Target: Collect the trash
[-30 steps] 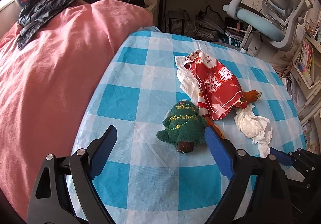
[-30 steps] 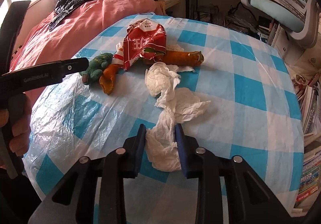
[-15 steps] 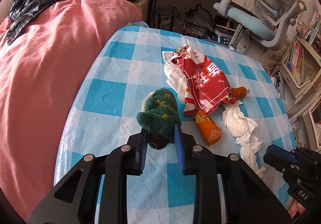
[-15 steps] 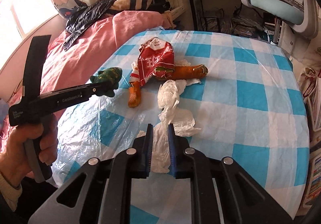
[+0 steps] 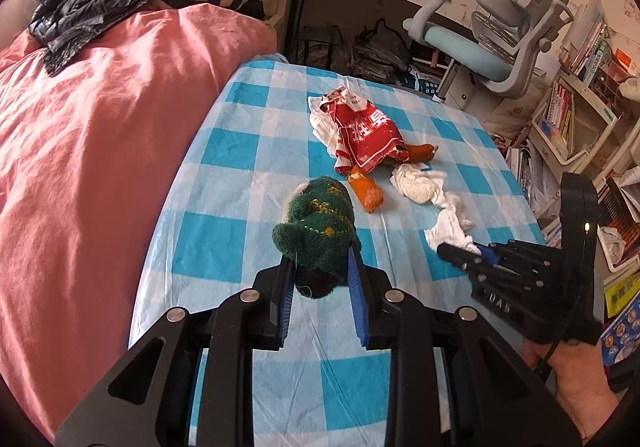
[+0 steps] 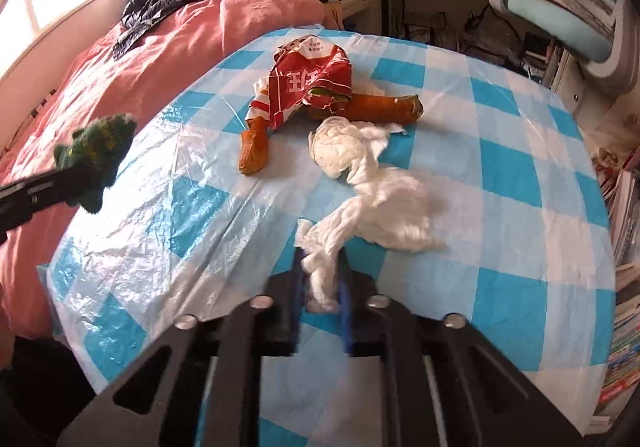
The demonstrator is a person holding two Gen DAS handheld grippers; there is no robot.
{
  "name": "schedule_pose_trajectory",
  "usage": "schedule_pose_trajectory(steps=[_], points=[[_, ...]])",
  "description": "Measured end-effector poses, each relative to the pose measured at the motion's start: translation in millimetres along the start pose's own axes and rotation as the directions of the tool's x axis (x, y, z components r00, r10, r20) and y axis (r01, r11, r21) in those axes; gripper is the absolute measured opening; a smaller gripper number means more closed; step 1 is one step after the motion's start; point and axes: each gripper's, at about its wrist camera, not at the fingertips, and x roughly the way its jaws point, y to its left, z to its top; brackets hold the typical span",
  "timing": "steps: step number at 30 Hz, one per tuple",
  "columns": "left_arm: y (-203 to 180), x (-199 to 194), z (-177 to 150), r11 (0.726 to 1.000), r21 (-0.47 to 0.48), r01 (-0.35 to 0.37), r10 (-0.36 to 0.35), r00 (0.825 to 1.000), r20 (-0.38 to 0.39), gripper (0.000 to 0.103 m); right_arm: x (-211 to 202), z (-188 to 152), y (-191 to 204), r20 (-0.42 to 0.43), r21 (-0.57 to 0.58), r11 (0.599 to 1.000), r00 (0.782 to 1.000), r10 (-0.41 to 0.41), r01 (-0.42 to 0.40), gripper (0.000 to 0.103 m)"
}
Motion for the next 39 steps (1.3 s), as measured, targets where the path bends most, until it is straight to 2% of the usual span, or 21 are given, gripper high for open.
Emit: schedule_pose_trajectory(steps=[6, 11, 14, 17, 22, 24, 25, 26, 28, 31, 32, 34, 35, 36, 38, 39], points=[[-8, -29, -31, 0.999, 0.045, 0.014, -0.014, 1.000, 0.011, 0.024, -44, -13, 8, 0.067, 0.012, 0.998, 0.996, 0.058, -0.059, 0.009], [-12, -54, -63, 0.997, 0.078, 0.029, -0.029, 1.000, -0.003, 0.024, -86, -37, 40, 0.081, -0.042, 0.984, 0.981, 0.175, -0.172, 0.009], [-13, -66, -86, 0.995, 0.092, 0.037, -0.035, 0.999, -0.026, 0.024, -96, -65, 69, 0.016, -0.113, 0.967, 0.972, 0.234, -0.231, 0.009], [-13, -76, -110, 0.994, 0.096, 0.052, -0.046, 0.997, -0.063, 0.024, -93, -95, 92, -0.093, -0.168, 0.943, 0.956, 0.277, -0.289, 0.009], [-14, -84, -147, 0.993, 0.099, 0.058, -0.045, 0.990, -0.133, 0.024, -79, -133, 126, -0.270, -0.254, 0.890, 0.911, 0.311, -0.379, 0.010], [-14, -84, -159, 0.994, 0.097, 0.051, -0.034, 0.986, -0.166, 0.024, -72, -145, 134, -0.332, -0.259, 0.873, 0.887, 0.322, -0.414, 0.012], [-14, -84, -166, 0.994, 0.094, 0.048, -0.030, 0.982, -0.186, 0.024, -68, -149, 136, -0.359, -0.261, 0.869, 0.878, 0.318, -0.421, 0.019], [-13, -83, -173, 0.995, 0.088, 0.048, -0.028, 0.977, -0.212, 0.024, -64, -154, 138, -0.375, -0.274, 0.870, 0.879, 0.295, -0.409, 0.034], [-10, -79, -189, 0.997, 0.063, 0.051, -0.032, 0.962, -0.272, 0.024, -58, -160, 137, -0.396, -0.284, 0.878, 0.881, 0.258, -0.385, 0.052], [-6, -73, -211, 0.998, 0.034, 0.055, -0.039, 0.933, -0.358, 0.028, -59, -159, 124, -0.368, -0.256, 0.901, 0.897, 0.245, -0.351, 0.054], [-6, -73, -215, 0.998, 0.039, 0.053, -0.035, 0.929, -0.368, 0.032, -62, -155, 117, -0.338, -0.239, 0.913, 0.909, 0.243, -0.332, 0.057], [-8, -78, -217, 0.997, 0.060, 0.045, -0.021, 0.938, -0.347, 0.041, -70, -143, 101, -0.247, -0.199, 0.940, 0.942, 0.227, -0.278, 0.062], [-9, -82, -215, 0.997, 0.071, 0.030, -0.006, 0.947, -0.321, 0.051, -75, -135, 93, -0.191, -0.180, 0.953, 0.959, 0.208, -0.242, 0.067], [-10, -86, -213, 0.997, 0.077, 0.016, 0.007, 0.956, -0.293, 0.056, -79, -128, 87, -0.137, -0.162, 0.965, 0.973, 0.186, -0.207, 0.069], [-12, -96, -204, 0.995, 0.098, -0.018, 0.038, 0.977, -0.208, 0.060, -91, -108, 69, -0.004, -0.104, 0.985, 0.990, 0.141, -0.140, 0.081], [-14, -103, -199, 0.993, 0.108, -0.041, 0.058, 0.986, -0.156, 0.066, -95, -100, 62, 0.046, -0.075, 0.991, 0.992, 0.114, -0.110, 0.085]])
